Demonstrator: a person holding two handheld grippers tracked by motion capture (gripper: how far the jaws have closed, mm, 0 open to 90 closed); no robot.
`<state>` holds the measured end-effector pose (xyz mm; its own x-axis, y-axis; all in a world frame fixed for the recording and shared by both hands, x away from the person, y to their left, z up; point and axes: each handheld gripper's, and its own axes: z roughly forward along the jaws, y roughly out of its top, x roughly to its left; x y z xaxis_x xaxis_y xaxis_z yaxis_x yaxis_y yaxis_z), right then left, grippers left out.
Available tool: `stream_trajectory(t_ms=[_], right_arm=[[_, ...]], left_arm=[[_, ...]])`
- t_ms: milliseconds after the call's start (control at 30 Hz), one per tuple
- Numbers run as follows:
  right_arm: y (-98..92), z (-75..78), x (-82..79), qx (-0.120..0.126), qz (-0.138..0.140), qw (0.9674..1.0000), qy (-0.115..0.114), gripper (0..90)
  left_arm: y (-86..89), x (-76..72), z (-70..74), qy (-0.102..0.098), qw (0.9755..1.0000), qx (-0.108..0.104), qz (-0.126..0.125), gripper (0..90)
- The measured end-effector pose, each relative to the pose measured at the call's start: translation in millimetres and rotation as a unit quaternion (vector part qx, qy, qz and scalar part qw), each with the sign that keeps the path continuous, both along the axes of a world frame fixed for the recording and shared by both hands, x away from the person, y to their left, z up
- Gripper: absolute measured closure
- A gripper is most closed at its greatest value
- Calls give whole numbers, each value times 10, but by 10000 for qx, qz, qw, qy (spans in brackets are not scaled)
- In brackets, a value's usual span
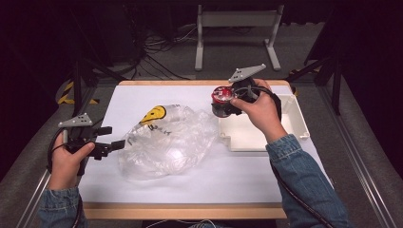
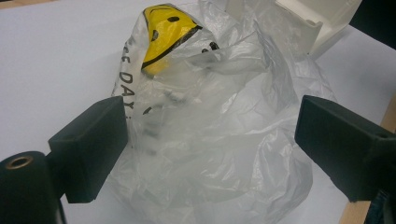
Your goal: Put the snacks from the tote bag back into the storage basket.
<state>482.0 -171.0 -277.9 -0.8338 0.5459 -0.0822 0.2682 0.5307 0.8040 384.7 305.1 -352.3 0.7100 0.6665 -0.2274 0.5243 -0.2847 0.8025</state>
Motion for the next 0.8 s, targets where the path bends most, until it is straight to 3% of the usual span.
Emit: stream_trajectory(t_ms=[167, 800], right_arm=[[-68, -24, 117, -205, -138, 9997, -58, 247], [-398, -391, 451, -292, -614, 9977, 40, 248]], left_arm=[[5, -1, -3, 1, 10000, 0, 2, 105], [3, 5, -20, 85, 9999, -55, -10, 99]])
